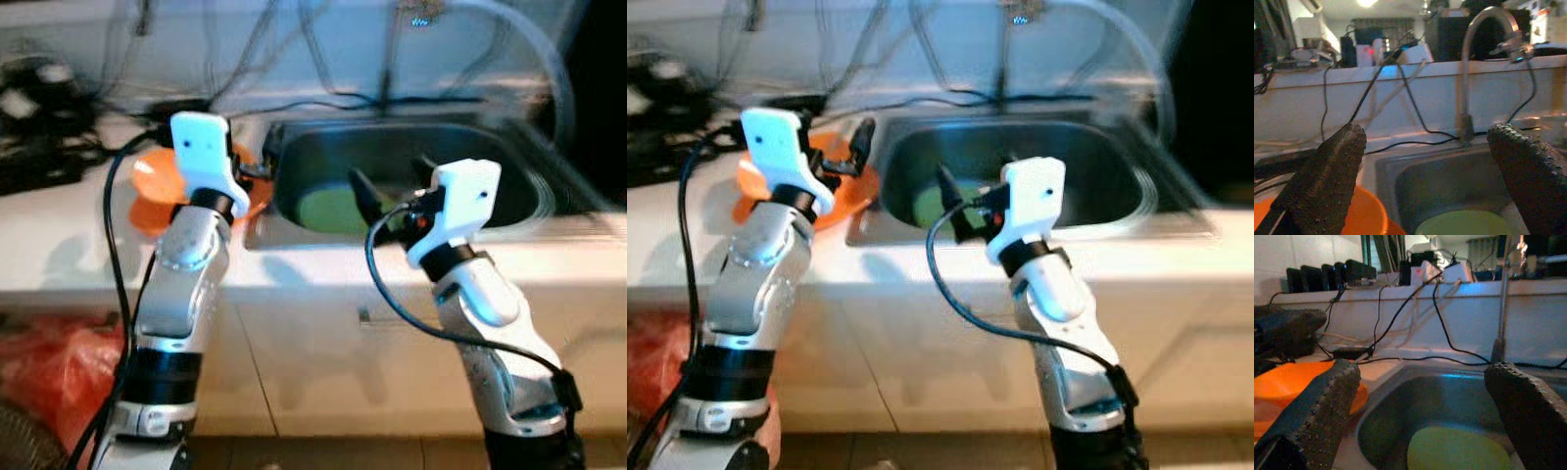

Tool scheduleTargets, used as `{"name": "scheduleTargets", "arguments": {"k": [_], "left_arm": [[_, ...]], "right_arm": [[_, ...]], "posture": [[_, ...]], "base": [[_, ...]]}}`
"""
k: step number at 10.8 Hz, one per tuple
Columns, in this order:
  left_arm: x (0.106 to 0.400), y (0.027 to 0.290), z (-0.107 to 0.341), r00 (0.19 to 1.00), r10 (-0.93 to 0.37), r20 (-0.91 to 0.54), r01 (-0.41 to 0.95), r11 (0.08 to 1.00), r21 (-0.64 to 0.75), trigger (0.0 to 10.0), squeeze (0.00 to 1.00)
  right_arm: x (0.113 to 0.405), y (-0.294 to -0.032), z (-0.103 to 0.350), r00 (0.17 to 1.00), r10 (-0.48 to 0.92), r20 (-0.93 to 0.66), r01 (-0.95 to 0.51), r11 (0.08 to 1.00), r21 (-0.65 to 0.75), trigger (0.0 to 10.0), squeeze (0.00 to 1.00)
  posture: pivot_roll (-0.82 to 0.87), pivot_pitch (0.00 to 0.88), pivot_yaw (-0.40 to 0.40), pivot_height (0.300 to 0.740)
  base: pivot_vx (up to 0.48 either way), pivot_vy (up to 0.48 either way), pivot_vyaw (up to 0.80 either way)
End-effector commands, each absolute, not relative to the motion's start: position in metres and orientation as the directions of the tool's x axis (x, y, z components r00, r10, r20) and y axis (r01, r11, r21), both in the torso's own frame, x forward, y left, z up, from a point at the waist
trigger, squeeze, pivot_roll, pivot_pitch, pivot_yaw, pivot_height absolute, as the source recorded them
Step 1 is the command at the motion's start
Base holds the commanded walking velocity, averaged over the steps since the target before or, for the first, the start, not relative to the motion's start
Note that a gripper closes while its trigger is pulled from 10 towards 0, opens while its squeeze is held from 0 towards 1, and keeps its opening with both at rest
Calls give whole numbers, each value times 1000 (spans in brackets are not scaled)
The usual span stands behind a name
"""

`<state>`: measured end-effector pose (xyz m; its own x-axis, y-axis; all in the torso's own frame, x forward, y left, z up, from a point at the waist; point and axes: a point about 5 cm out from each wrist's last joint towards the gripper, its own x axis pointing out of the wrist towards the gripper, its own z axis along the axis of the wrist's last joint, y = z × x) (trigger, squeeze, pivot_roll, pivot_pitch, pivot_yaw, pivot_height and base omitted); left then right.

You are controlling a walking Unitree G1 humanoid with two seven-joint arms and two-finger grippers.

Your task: Kitchen organization

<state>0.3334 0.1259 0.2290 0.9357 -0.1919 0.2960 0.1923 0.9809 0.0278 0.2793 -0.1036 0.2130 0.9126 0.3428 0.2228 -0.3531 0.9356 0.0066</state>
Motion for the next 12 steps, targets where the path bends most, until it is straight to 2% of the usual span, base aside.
{"name": "scheduleTargets", "arguments": {"k": [1,6,10,12], "left_arm": [[333,123,236,928,-199,314,195,980,44,10000,0],[334,127,244,925,-150,349,141,989,51,10000,0],[335,132,247,923,-117,368,106,993,50,10000,0],[335,132,250,917,-134,375,124,991,51,10000,0]], "right_arm": [[280,-105,214,915,333,227,-342,940,-2,10000,800],[280,-103,214,906,351,237,-354,935,-33,10000,824],[281,-100,217,894,372,249,-373,927,-48,10000,812],[282,-100,218,896,363,254,-365,930,-39,10000,800]], "posture": [[-81,0,91,740],[-78,0,92,740],[-66,0,91,740],[-64,0,90,740]], "base": [[480,0,0],[0,0,0],[0,0,713],[0,0,0]]}}
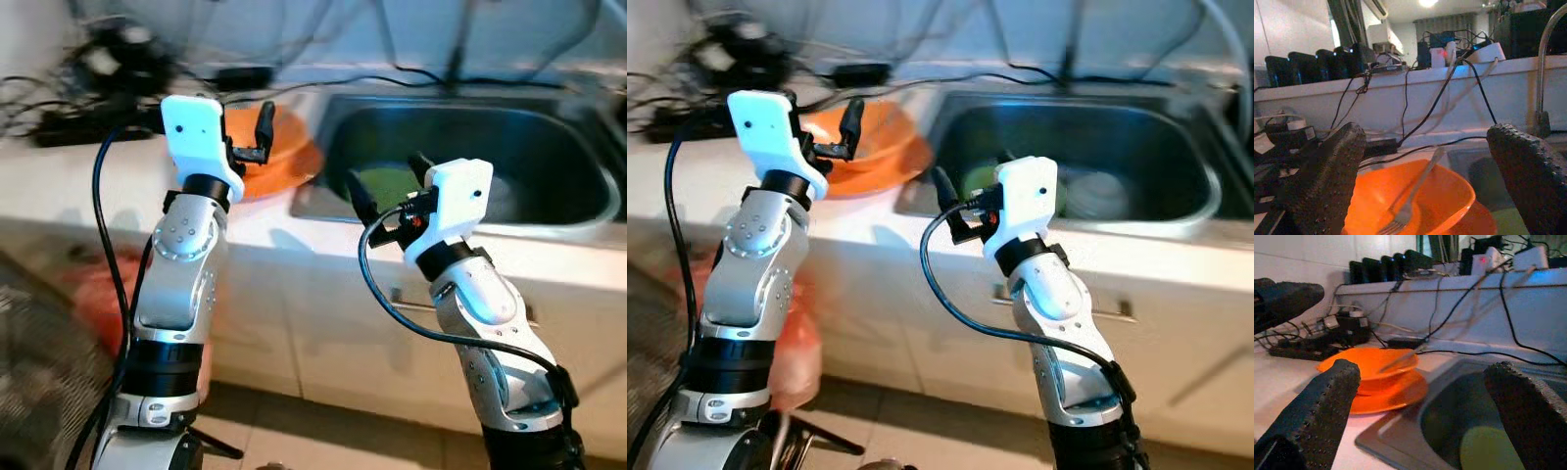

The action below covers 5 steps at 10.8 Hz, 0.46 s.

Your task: Kitchen organization

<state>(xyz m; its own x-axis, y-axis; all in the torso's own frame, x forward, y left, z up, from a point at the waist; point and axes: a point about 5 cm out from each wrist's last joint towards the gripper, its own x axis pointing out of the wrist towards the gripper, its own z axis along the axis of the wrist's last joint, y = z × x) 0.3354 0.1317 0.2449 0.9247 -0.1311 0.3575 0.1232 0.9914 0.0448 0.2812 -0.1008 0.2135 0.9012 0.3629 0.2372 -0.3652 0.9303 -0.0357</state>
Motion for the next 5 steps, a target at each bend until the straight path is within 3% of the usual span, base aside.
{"name": "scheduleTargets", "arguments": {"k": [1,5], "left_arm": [[334,131,253,911,-150,385,140,989,53,10000,0],[334,131,261,900,-152,409,148,988,40,10000,0]], "right_arm": [[283,-101,219,896,360,261,-363,931,-40,10000,800],[282,-99,225,886,369,281,-366,928,-64,10000,800]], "posture": [[-64,0,90,740],[-65,0,87,740]], "base": [[285,0,0],[464,0,0]]}}
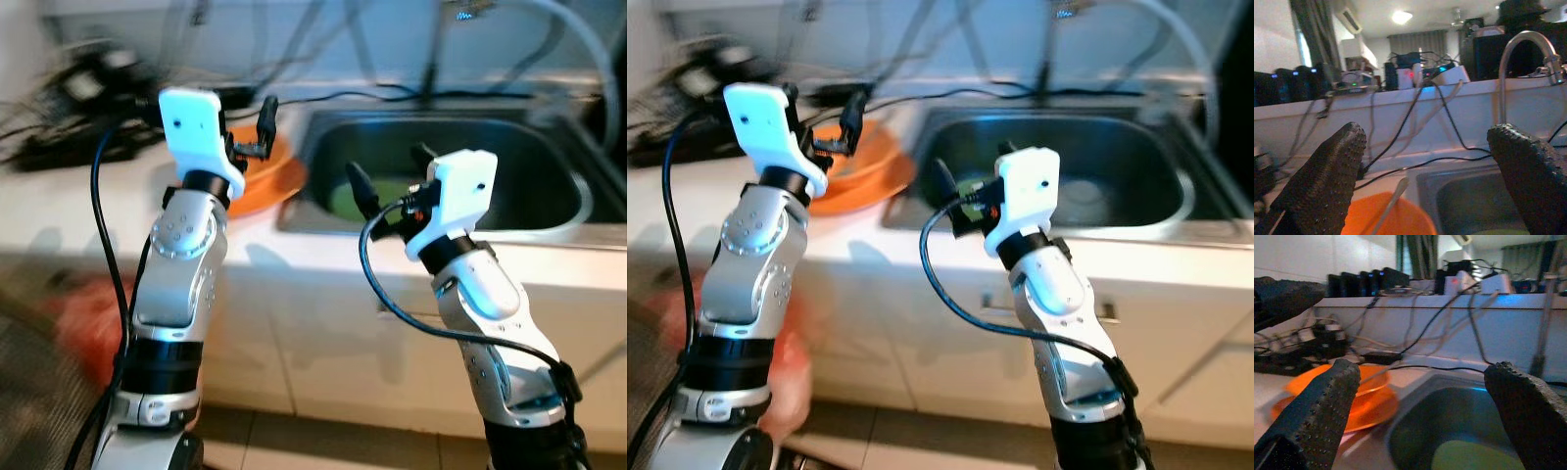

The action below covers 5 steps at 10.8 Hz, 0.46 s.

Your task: Kitchen organization

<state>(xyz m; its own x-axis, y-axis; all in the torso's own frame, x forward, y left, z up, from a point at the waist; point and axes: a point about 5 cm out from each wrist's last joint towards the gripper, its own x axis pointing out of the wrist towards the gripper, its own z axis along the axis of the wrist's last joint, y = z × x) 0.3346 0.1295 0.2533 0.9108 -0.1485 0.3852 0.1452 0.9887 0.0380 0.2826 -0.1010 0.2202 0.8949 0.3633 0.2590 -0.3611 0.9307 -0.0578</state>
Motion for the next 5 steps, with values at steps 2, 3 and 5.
{"name": "scheduleTargets", "arguments": {"k": [2,3,5], "left_arm": [[334,132,262,901,-144,410,140,989,40,10000,0],[334,134,261,904,-131,407,126,991,38,10000,0],[334,134,262,901,-128,415,124,992,36,10000,0]], "right_arm": [[282,-99,224,886,372,277,-368,927,-67,10000,796],[282,-99,223,886,373,274,-369,927,-68,10000,796],[282,-99,222,887,374,269,-371,926,-66,10000,800]], "posture": [[-63,0,85,740],[-61,0,84,740],[-58,0,83,740]], "base": [[454,0,0],[442,0,0],[219,0,0]]}}
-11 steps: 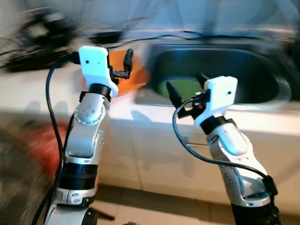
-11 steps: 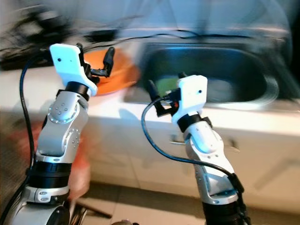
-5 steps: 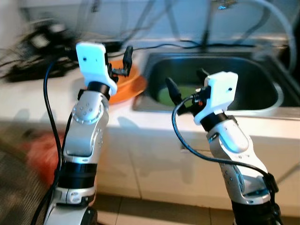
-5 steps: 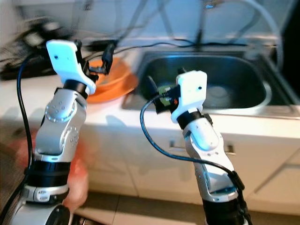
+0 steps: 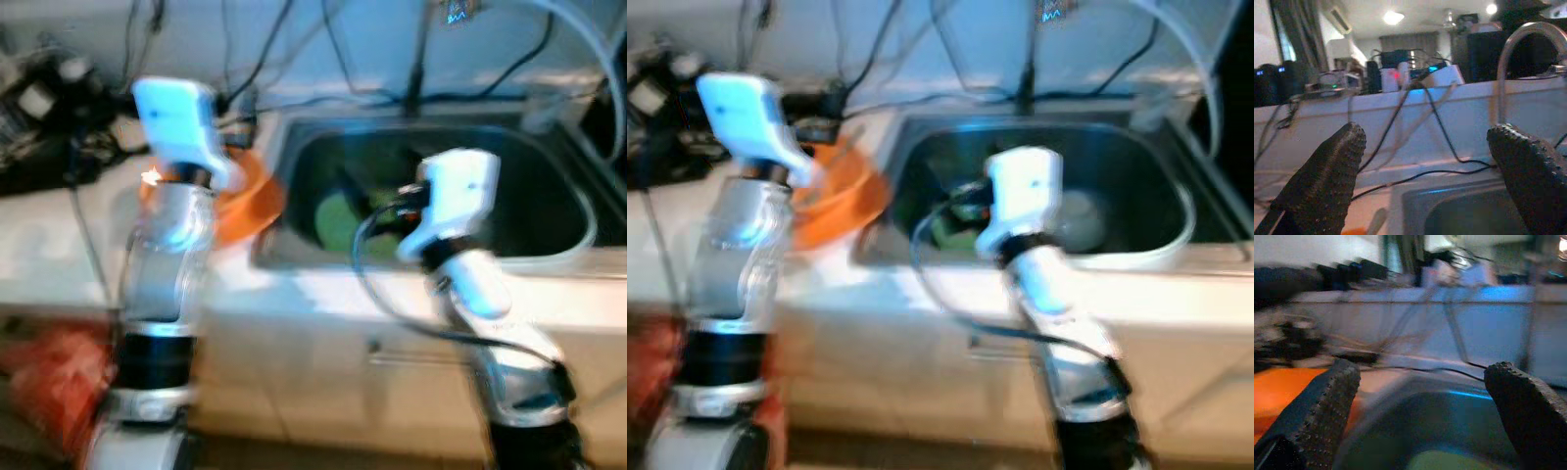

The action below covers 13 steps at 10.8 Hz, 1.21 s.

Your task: Kitchen organization

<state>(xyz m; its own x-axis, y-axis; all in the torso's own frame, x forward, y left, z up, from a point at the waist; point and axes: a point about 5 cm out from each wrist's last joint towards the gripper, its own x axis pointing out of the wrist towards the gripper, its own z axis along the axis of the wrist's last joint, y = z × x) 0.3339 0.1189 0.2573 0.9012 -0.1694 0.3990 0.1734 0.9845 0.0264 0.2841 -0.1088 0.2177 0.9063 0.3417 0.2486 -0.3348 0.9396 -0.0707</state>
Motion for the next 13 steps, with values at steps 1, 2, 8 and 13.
{"name": "scheduleTargets", "arguments": {"k": [1,2,8,13], "left_arm": [[333,134,262,900,-125,417,124,992,30,10000,0],[333,133,262,901,-129,415,128,991,31,10000,0],[363,159,248,972,-93,214,67,990,126,10000,0],[402,162,235,968,-245,-50,250,932,262,10000,0]], "right_arm": [[282,-98,221,888,375,266,-372,926,-65,10000,800],[281,-98,220,888,376,264,-373,926,-64,10000,796],[279,-96,219,889,383,250,-381,923,-58,10000,745],[269,-97,215,902,364,232,-365,930,-40,10000,694]], "posture": [[-58,0,83,740],[-57,0,81,740],[-56,0,90,740],[-96,0,135,740]], "base": [[0,0,0],[0,0,0],[0,0,0],[0,0,0]]}}
